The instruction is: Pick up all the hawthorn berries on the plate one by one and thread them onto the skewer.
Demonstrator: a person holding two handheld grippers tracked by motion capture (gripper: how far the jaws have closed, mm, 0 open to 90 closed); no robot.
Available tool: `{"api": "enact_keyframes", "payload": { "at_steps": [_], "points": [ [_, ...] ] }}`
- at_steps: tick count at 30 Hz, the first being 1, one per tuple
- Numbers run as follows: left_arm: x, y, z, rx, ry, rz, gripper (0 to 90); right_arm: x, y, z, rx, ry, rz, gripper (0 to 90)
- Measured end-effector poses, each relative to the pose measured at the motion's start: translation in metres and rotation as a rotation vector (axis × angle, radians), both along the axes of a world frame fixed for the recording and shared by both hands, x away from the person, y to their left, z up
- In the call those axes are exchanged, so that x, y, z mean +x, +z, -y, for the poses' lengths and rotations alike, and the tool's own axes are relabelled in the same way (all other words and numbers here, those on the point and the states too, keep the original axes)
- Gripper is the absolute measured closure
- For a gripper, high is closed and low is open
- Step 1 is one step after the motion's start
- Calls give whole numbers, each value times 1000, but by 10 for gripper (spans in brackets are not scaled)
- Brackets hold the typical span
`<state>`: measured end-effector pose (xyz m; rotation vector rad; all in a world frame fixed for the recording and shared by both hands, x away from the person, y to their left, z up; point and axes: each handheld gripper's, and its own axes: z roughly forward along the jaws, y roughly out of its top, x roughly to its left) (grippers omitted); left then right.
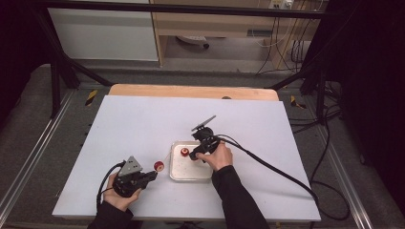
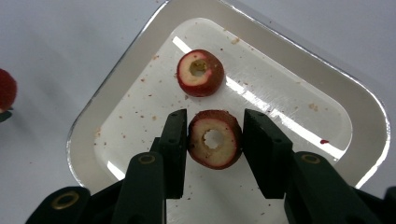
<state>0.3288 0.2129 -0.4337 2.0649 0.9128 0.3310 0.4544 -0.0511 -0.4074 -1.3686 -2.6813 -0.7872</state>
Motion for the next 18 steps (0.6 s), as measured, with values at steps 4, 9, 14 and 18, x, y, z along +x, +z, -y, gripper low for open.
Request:
{"api": "enact_keyframes", "payload": {
  "at_steps": [4,9,14,18],
  "points": [
    [0,0,0,1,0,2,880,-5,4,3,15,9,23,617],
    [0,0,1,3,-2,5,880,-10,9,9,42,2,25,618],
    [-1,1,2,4,-2,7,881,-15,14,16,74,1,41,619],
    [-2,1,2,4,-3,9,881,-19,18,23,117,-6,52,619]
  ]
}}
